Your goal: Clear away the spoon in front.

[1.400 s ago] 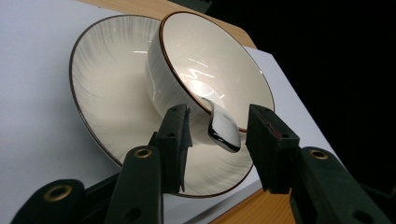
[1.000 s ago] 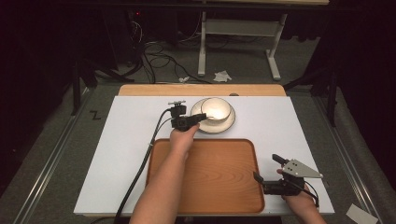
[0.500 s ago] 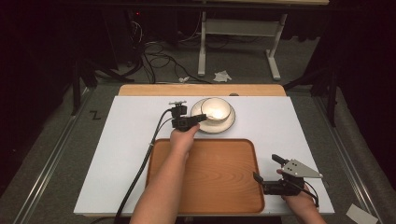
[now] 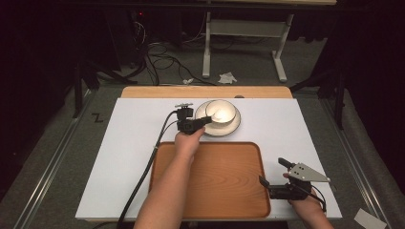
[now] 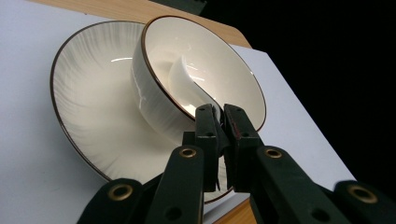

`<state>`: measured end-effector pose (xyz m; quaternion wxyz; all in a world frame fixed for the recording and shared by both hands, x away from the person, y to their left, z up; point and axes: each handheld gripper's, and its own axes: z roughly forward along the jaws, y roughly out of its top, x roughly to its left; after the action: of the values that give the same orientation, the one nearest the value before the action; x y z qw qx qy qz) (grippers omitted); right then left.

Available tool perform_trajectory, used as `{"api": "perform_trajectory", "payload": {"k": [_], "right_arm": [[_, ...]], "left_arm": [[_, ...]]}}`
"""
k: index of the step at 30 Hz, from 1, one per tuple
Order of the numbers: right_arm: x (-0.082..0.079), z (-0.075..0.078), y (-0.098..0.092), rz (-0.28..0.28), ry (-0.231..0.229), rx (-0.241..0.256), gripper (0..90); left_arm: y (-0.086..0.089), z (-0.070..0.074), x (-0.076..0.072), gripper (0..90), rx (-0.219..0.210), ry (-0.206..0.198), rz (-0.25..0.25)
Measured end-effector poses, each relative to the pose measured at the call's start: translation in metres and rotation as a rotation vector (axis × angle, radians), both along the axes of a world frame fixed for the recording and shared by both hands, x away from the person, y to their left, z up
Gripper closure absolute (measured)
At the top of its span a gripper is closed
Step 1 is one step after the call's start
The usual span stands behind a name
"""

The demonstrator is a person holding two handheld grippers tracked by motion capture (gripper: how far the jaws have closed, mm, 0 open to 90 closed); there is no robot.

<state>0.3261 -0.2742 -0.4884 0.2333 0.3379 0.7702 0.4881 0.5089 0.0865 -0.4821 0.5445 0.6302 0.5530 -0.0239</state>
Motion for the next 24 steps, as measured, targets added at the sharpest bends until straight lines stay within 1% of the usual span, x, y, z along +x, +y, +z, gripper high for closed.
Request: {"api": "perform_trajectory", "payload": {"k": [12,13,16,17,20,21,24], "right_arm": [[0.000,0.000,0.000,-0.001,0.001,0.000,3.2],[0.000,0.000,0.000,-0.001,0.000,0.000,3.2],[0.000,0.000,-0.001,-0.003,0.002,0.002,3.2],[0.000,0.000,-0.001,-0.003,0.002,0.002,3.2],[0.000,0.000,0.000,-0.003,0.002,0.002,3.2],[0.000,0.000,0.000,-0.002,0.000,0.002,3.2],[0.000,0.000,0.000,0.000,0.002,-0.001,3.2]], "left_arm": [[-0.003,0.002,-0.001,85.6,0.016,-0.026,-0.018],[-0.004,0.003,-0.002,85.6,0.041,-0.048,-0.012],[-0.004,0.004,-0.003,85.6,0.040,-0.051,-0.013],[-0.004,0.005,-0.003,85.6,0.051,-0.067,-0.016],[-0.004,0.007,-0.004,85.6,0.064,-0.078,-0.019],[-0.004,0.008,-0.005,85.6,0.071,-0.093,-0.021],[-0.002,0.011,-0.007,85.6,0.094,-0.117,-0.019]]}}
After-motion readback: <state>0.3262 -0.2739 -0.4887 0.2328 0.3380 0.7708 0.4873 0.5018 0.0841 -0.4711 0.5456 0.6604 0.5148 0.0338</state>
